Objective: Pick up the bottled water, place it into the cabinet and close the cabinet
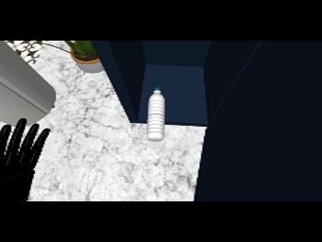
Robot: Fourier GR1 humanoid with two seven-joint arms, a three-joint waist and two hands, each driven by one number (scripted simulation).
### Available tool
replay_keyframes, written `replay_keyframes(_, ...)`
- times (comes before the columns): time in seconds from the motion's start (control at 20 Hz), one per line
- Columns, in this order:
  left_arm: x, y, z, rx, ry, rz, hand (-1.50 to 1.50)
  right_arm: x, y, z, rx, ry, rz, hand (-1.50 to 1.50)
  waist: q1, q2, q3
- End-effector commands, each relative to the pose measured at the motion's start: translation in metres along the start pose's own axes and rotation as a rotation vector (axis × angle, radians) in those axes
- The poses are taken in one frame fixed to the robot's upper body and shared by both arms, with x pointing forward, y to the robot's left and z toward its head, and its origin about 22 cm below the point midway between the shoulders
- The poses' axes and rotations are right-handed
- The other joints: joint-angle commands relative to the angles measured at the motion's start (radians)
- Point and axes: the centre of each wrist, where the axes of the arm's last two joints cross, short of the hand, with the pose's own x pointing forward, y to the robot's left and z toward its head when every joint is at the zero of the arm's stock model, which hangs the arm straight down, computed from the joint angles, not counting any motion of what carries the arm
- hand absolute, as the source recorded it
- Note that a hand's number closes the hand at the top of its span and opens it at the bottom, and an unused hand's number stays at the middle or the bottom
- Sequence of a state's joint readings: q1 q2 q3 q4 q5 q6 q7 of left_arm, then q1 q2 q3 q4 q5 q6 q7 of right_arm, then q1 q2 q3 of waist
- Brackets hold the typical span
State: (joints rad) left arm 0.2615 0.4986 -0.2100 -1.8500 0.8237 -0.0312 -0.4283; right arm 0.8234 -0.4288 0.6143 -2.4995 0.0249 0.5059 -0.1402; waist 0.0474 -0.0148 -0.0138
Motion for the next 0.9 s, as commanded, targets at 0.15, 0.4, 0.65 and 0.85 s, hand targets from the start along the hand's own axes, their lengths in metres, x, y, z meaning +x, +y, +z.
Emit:
replay_keyframes(0.15, 0.018, 0.014, 0.011, -0.055, 0.014, 0.020, -1.50, 0.020, 0.026, -0.027, 0.123, -0.140, -0.095, 1.50, 0.058, 0.019, -0.001)
replay_keyframes(0.4, 0.026, 0.021, 0.008, -0.082, 0.015, 0.015, -1.50, 0.017, 0.022, -0.029, 0.167, -0.102, -0.076, 1.50, 0.085, 0.031, -0.002)
replay_keyframes(0.65, 0.034, 0.028, 0.007, -0.117, 0.014, 0.015, -1.50, 0.015, 0.016, -0.032, 0.194, -0.068, -0.039, 1.50, 0.111, 0.039, -0.004)
replay_keyframes(0.85, 0.044, 0.030, 0.003, -0.139, 0.017, 0.000, -1.50, 0.013, 0.010, -0.033, 0.217, -0.035, 0.012, 1.50, 0.143, 0.044, -0.006)
